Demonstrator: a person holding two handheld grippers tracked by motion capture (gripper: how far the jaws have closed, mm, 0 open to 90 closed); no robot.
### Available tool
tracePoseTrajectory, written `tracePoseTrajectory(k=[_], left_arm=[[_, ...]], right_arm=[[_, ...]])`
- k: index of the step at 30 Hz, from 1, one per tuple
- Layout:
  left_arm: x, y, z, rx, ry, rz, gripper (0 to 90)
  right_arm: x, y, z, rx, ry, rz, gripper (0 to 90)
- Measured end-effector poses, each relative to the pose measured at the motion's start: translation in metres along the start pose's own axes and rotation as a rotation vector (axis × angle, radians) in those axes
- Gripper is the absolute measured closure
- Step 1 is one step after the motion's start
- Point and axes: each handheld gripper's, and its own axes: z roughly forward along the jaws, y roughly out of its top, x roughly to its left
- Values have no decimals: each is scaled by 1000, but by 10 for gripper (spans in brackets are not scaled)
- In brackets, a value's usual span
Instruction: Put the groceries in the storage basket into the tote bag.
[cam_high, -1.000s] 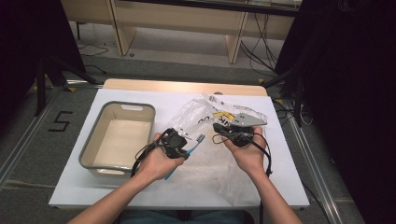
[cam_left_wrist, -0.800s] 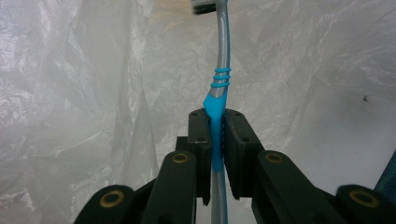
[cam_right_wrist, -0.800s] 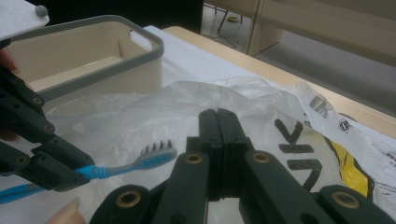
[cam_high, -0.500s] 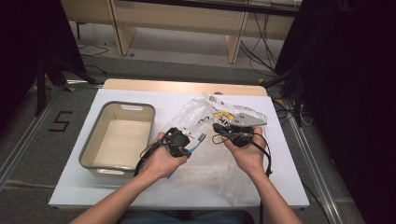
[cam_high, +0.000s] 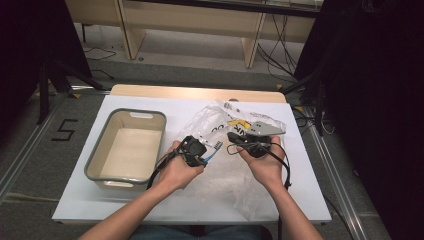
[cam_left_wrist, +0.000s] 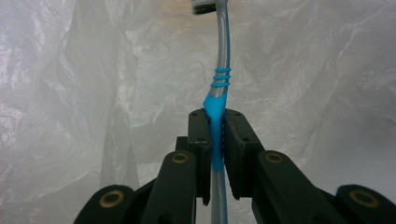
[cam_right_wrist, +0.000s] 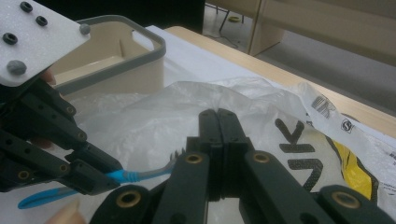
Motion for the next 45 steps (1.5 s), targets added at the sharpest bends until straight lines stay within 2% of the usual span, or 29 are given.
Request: tracePoseTrajectory(k=[12,31,42,45], left_arm=[[-3,6,8,-25,16,-11,812],[-12,9,21,-75,49,1,812],[-18,6,38,-117,89,16,810],[-20,6,42,-142,109,27,808]], right_arm=[[1,0,1,4,1,-4,900],[1,0,0,0,2,-2,900],[1,-1,0,1,1,-3,900],[0,-1,0,2,1,-4,900]])
